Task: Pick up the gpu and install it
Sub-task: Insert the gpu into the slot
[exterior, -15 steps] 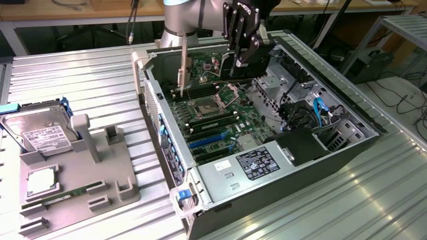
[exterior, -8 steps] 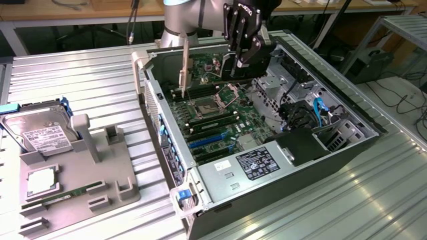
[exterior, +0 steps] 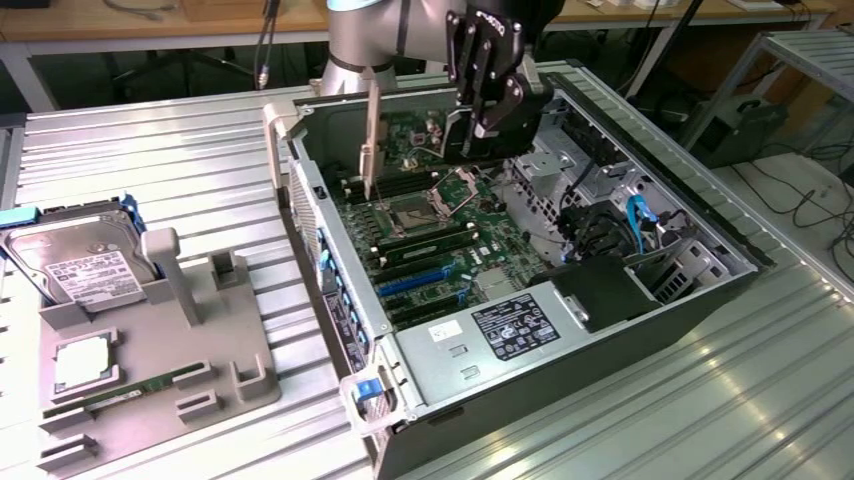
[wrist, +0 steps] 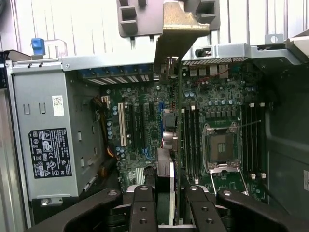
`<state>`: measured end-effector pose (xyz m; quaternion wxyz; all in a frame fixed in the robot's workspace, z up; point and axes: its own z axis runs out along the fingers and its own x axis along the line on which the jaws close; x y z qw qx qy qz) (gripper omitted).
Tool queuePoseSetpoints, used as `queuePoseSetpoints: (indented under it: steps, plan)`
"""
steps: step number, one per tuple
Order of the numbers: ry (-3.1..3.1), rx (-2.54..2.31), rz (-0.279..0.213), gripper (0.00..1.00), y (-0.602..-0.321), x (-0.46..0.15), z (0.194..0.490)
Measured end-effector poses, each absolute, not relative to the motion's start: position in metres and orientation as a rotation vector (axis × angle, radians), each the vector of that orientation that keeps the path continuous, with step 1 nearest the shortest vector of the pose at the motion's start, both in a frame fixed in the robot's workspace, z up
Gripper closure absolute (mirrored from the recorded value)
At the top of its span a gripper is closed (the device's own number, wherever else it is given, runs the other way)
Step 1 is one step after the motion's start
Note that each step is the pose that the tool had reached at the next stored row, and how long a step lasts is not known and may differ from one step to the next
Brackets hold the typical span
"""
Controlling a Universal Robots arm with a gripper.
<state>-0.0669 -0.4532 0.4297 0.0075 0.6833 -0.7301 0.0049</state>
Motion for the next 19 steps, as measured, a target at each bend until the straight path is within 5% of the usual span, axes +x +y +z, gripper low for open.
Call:
queuePoseSetpoints:
  steps: [19]
  plan:
    - [-2.252, 2.168, 0.016, 0.73, -0.453, -0.067, 0.411]
